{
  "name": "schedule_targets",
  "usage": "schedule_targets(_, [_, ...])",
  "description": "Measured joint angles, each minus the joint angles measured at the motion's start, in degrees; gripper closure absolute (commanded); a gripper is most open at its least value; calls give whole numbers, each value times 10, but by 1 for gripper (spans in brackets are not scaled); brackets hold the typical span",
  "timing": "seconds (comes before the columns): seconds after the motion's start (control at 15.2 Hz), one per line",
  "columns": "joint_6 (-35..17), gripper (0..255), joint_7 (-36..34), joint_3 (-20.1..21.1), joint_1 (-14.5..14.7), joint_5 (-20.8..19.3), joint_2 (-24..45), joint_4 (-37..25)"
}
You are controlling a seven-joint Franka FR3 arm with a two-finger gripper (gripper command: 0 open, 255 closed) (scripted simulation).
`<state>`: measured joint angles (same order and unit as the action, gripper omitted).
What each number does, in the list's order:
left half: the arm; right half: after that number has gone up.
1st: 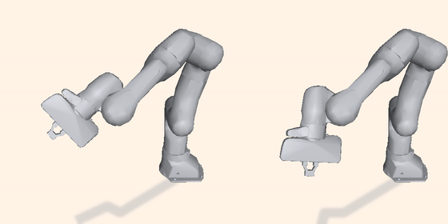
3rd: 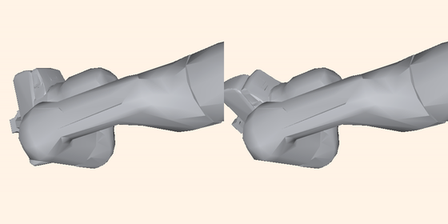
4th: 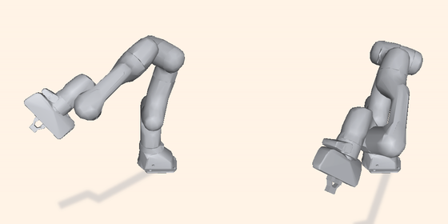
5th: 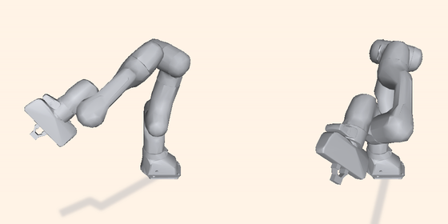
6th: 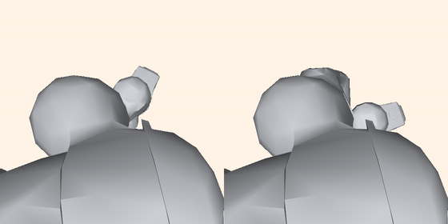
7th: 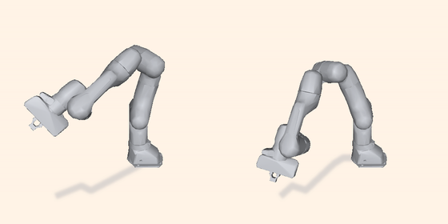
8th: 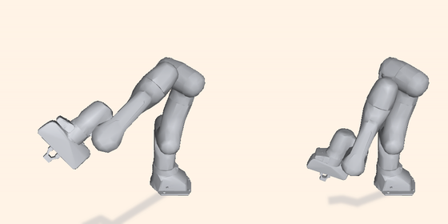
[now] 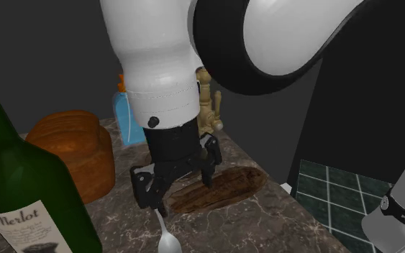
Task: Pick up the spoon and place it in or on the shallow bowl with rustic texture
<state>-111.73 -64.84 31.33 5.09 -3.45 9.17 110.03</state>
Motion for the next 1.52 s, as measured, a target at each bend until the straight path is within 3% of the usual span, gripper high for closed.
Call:
schedule_targets(0.26, [5,0,-59,-5,32,-40,98,-87])
schedule_targets(0.73, [-41,0,-75,-10,40,-55,126,-65])
schedule_targets(1.19, [-50,0,-76,-11,40,-56,128,-57])
schedule_targets(1.25, [-50,255,-76,-11,40,-56,128,-57])
schedule_targets(1.52, [-50,255,-76,-11,40,-56,128,-57])
